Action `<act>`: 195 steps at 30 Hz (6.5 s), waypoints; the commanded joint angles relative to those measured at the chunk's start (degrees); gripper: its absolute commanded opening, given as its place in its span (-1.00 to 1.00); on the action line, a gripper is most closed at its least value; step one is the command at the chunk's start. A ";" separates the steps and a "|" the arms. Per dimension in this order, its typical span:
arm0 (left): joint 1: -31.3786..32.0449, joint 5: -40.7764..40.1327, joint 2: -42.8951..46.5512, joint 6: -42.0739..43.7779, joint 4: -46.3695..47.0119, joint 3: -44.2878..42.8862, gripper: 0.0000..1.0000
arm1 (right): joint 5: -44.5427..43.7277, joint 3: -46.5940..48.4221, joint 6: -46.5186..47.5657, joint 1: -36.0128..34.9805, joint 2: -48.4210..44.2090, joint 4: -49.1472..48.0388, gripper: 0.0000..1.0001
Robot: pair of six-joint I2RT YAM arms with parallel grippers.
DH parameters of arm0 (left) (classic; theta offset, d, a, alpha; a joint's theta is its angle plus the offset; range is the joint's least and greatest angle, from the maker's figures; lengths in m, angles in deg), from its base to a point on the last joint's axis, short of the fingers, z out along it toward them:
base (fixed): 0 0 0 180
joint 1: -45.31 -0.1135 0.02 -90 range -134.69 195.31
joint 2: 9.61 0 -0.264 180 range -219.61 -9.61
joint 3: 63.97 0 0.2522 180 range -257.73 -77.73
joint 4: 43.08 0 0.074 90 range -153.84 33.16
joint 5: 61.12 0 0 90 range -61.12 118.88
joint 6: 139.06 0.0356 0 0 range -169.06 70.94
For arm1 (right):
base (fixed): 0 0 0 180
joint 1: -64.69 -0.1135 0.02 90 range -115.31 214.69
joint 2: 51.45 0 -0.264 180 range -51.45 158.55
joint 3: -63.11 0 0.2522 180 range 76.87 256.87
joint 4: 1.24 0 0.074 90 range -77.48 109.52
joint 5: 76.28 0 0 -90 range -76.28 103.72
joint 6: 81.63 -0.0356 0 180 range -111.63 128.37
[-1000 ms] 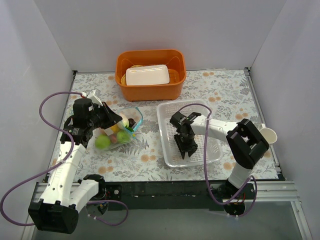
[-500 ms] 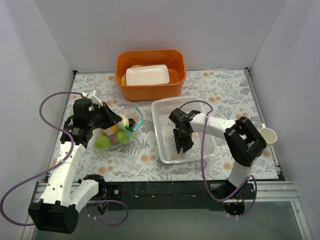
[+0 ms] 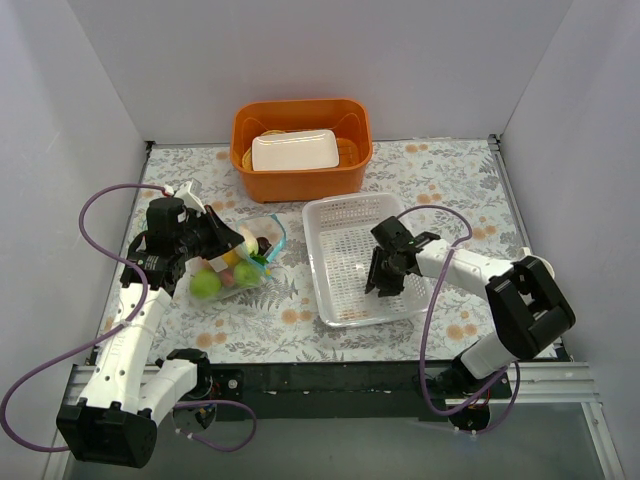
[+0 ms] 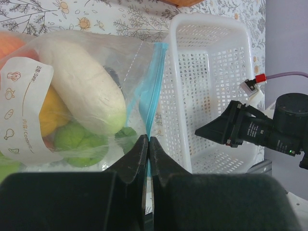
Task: Place the food in the zip-top bag and seal the zipper
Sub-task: Adjust the bin at the center of the board, then adjust the zipper food storage bag at the center of the board.
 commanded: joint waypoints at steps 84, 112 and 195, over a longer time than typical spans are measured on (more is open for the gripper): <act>-0.09 -2.78 4.24 0.00 -1.74 -4.56 -1.00 | 6.52 44.24 0.39 -16.46 25.42 -6.10 -0.10; -0.09 -0.94 5.03 -0.09 -0.87 -4.21 -1.00 | 0.98 39.76 -2.60 -17.61 24.45 -13.13 -0.68; -0.18 12.51 43.35 -52.64 14.33 40.97 0.62 | 14.33 34.48 0.04 -8.99 11.35 -15.41 -0.97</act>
